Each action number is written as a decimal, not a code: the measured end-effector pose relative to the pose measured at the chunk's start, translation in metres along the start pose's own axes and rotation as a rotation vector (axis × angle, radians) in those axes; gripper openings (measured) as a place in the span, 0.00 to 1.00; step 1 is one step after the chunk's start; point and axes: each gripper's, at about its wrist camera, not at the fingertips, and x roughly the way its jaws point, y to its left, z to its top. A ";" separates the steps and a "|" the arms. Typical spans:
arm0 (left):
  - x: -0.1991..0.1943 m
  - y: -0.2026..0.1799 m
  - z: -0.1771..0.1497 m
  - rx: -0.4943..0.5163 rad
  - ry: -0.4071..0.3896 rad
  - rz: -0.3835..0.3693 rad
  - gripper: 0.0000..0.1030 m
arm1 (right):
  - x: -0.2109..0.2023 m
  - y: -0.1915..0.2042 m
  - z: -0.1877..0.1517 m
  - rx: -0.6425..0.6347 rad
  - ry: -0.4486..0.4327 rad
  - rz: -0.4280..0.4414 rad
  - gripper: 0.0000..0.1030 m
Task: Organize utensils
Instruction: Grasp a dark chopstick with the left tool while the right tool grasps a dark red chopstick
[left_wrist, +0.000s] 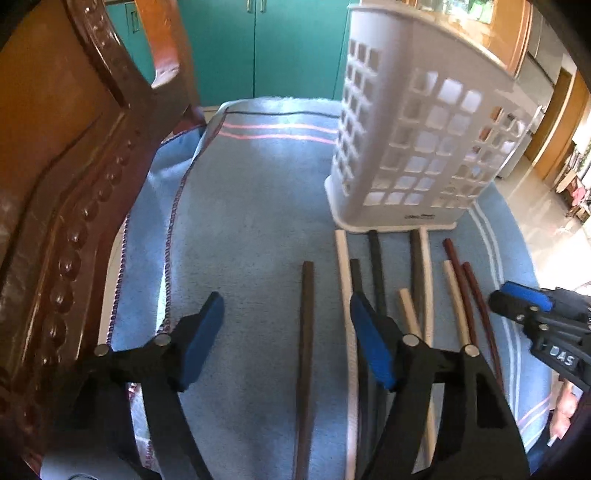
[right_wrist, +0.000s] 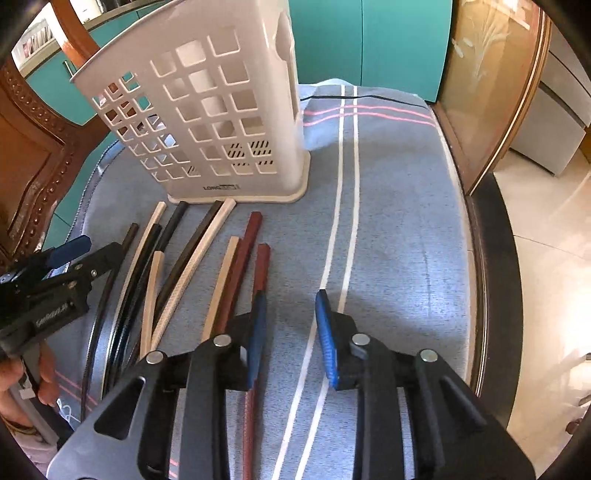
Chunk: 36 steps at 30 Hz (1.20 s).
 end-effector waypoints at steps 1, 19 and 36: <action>0.005 -0.001 0.000 0.008 0.013 0.020 0.65 | 0.000 0.001 0.000 -0.002 0.000 -0.003 0.27; 0.017 -0.020 0.000 0.114 0.009 0.127 0.46 | -0.003 0.012 -0.010 -0.061 -0.048 -0.014 0.35; 0.017 -0.015 -0.002 0.133 0.001 0.114 0.54 | 0.010 0.030 -0.007 -0.079 -0.048 -0.123 0.35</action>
